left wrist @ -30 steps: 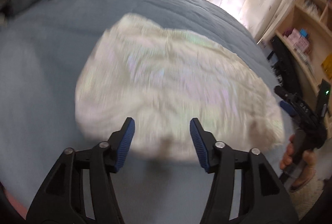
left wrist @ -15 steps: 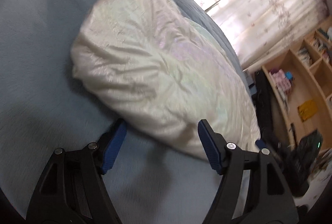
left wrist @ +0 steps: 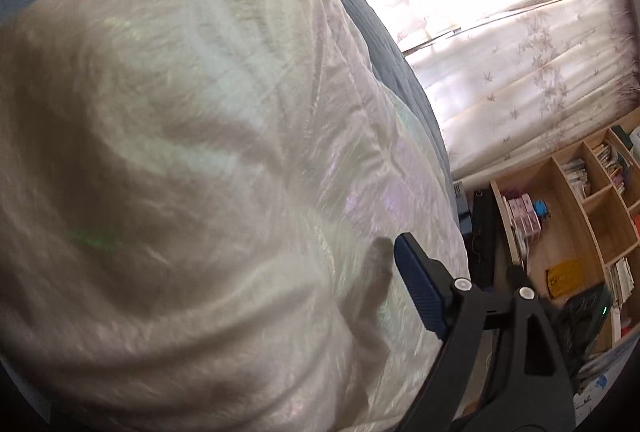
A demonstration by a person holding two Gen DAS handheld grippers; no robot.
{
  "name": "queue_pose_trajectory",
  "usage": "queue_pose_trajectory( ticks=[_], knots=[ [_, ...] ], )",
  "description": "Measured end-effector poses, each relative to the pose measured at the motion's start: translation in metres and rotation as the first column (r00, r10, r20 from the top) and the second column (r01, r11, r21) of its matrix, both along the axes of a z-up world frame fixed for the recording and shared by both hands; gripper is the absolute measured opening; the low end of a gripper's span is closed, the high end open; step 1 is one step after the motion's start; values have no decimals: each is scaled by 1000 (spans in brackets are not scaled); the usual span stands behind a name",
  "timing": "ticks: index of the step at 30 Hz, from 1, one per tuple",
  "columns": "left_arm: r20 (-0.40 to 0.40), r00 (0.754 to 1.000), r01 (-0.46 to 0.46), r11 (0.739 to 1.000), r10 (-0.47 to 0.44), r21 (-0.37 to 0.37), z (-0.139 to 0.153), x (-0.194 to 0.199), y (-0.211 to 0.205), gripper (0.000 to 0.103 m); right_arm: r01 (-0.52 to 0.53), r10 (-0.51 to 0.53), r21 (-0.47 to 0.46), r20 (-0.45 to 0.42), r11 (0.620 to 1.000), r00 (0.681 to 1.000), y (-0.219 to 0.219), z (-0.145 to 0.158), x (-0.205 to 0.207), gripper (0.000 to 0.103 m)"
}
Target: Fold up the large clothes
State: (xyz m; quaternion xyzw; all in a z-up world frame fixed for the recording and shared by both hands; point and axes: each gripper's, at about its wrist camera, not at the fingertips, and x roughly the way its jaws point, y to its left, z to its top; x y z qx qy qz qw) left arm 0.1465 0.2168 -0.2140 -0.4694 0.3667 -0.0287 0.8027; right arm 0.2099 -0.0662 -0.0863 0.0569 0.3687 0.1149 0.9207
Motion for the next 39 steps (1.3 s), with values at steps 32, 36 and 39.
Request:
queue_pose_trajectory(
  ticks=[32,36,39],
  knots=[
    [68,998,-5,1000,4,12,14,20,21,79,133,-133,-16,-55,991,990,-6,-129,114,43],
    [124,992,-12,989,-6,147,37,28,3,60,133,-133,4,-55,991,990,-8,-133,119,43],
    [192,977,20,940,-90,342,70,32,-26,37,133,-132,21,-56,991,990,-10,-134,122,43]
  ],
)
